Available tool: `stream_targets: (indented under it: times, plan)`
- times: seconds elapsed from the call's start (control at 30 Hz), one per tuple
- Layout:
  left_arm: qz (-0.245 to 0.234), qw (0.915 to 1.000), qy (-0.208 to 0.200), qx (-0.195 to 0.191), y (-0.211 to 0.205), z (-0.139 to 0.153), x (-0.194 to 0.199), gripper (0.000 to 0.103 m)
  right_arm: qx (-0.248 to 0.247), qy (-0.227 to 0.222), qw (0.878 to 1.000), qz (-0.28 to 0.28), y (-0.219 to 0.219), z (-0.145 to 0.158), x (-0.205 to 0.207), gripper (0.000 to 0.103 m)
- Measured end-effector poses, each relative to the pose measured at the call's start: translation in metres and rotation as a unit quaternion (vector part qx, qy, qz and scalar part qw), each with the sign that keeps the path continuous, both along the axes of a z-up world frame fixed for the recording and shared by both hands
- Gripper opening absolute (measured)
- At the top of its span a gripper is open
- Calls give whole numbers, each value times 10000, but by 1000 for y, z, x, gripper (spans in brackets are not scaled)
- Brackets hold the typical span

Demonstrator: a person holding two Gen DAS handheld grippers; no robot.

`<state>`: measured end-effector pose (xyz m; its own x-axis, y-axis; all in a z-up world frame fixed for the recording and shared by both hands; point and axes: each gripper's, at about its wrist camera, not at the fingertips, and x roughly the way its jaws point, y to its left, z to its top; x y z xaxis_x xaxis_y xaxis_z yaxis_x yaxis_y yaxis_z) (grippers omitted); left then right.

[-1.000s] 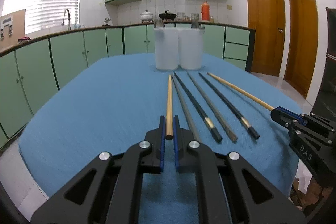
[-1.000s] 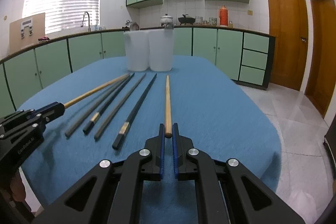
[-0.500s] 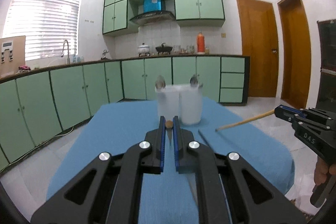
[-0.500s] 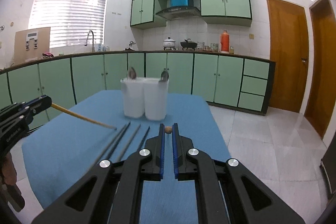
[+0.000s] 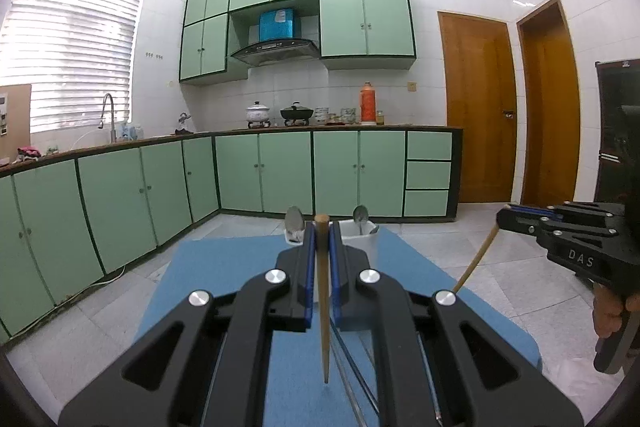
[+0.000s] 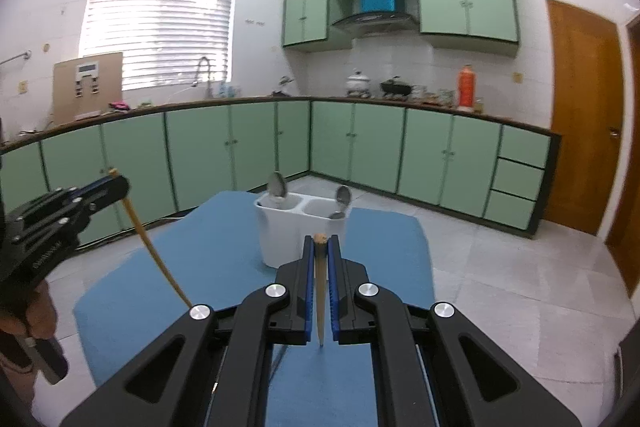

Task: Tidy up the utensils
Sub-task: 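Lift both wooden chopsticks toward the white holder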

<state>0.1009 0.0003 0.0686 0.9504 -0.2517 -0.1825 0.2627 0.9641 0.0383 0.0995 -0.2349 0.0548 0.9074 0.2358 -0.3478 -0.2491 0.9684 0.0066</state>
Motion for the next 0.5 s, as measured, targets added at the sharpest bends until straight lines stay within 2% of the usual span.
stream_targets:
  times: [0.23,0.5]
  plan:
    - [-105,9999,-65,-24,0,13,12,6,60,14,9996,287,3,23,16,7]
    - [-161,9990,-391,-153,0,45,33,6,164,-181,9986,459,3,57,34,6]
